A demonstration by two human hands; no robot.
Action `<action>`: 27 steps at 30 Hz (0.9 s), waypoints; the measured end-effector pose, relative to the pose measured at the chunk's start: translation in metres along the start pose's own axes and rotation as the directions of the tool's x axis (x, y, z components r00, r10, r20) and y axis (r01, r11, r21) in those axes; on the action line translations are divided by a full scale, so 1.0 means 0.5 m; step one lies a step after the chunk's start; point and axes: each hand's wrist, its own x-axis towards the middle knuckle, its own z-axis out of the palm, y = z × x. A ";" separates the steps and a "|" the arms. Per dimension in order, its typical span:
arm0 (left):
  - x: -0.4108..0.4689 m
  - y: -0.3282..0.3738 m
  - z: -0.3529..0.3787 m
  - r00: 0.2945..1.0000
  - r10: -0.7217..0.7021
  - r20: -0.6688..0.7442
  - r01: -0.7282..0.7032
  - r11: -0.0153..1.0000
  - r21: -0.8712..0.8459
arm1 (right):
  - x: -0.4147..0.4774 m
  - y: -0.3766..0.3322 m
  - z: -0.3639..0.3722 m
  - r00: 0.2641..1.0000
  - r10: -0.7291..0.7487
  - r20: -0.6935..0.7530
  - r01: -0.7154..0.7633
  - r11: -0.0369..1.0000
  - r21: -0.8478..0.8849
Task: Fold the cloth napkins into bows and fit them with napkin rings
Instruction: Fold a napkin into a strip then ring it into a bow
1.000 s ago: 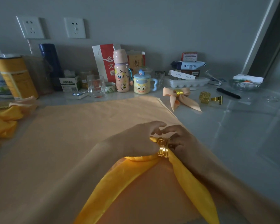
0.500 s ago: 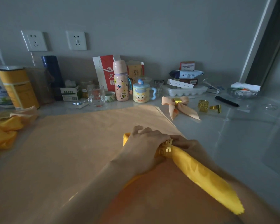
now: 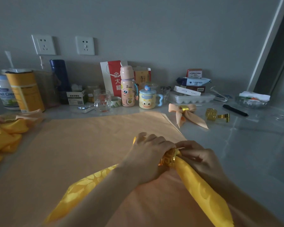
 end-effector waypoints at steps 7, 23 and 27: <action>-0.001 -0.017 0.007 0.996 0.046 -0.074 -0.040 0.995 0.090 | -0.001 -0.009 0.002 0.989 0.029 -0.145 -0.023 0.999 0.041; -0.009 -0.055 0.011 0.949 0.048 -0.311 0.009 0.984 0.178 | 0.049 -0.063 -0.014 0.782 0.599 0.172 -0.619 0.779 0.103; -0.008 -0.060 -0.037 0.880 -0.474 0.020 0.398 0.715 -0.575 | 0.062 -0.063 -0.017 0.764 0.633 0.124 -0.645 0.750 0.149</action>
